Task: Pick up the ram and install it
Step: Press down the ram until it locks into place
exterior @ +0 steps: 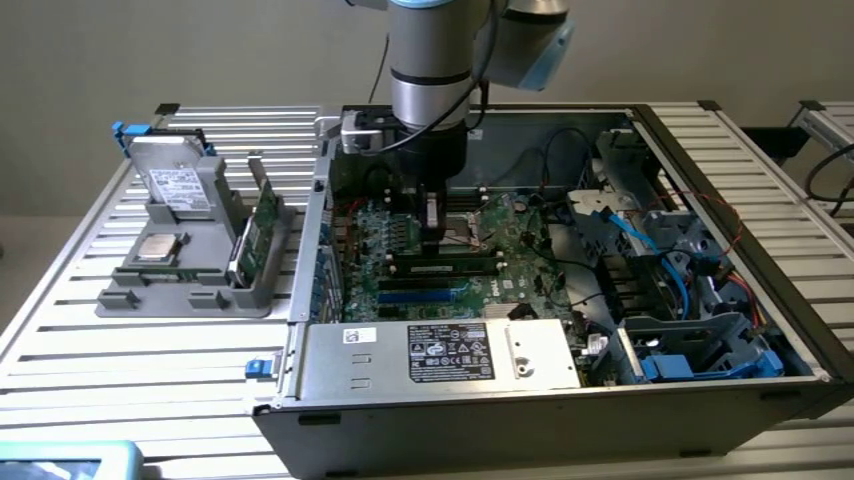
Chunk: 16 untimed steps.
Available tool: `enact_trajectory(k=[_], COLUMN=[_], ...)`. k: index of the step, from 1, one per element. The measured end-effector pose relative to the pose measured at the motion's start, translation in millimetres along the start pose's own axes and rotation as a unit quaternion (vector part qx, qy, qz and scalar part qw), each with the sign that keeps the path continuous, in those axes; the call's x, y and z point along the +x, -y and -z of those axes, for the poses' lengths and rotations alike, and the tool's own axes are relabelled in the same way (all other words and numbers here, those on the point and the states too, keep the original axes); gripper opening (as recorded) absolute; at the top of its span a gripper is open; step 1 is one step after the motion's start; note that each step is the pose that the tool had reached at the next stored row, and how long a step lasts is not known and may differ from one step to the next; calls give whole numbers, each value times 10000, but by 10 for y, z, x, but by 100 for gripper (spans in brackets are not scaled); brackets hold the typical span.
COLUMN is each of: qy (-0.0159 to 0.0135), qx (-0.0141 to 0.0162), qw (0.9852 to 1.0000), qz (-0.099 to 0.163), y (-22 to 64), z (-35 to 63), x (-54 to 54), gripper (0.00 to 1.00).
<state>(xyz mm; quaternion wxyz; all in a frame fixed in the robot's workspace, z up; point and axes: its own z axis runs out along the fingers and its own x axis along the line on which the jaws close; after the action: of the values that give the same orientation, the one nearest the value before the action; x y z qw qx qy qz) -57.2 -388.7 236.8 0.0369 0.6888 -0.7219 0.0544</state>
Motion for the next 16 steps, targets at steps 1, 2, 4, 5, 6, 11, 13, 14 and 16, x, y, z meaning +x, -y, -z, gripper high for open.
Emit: enact_trajectory(k=[1, 2, 4, 5, 6, 11, 13, 14, 16], qy=[0, 0, 1, 0, 0, 0, 0, 0, 1], qx=[0, 0, 0, 0, 0, 0, 0, 0, 0], qw=[10000, 10000, 10000, 10000, 10000, 10000, 10000, 10000, 10000], qz=[0, 0, 0, 0, 0, 0, 0, 0, 0], y=[17, 41, 77, 88, 97, 149, 174, 187, 206], z=[12, 24, 36, 38, 38, 43, 45, 47, 52], x=[1, 1, 1, 1, 1, -1, -2, -2, -3], gripper=[11, 11, 11, 11, 11, 11, 11, 11, 11])
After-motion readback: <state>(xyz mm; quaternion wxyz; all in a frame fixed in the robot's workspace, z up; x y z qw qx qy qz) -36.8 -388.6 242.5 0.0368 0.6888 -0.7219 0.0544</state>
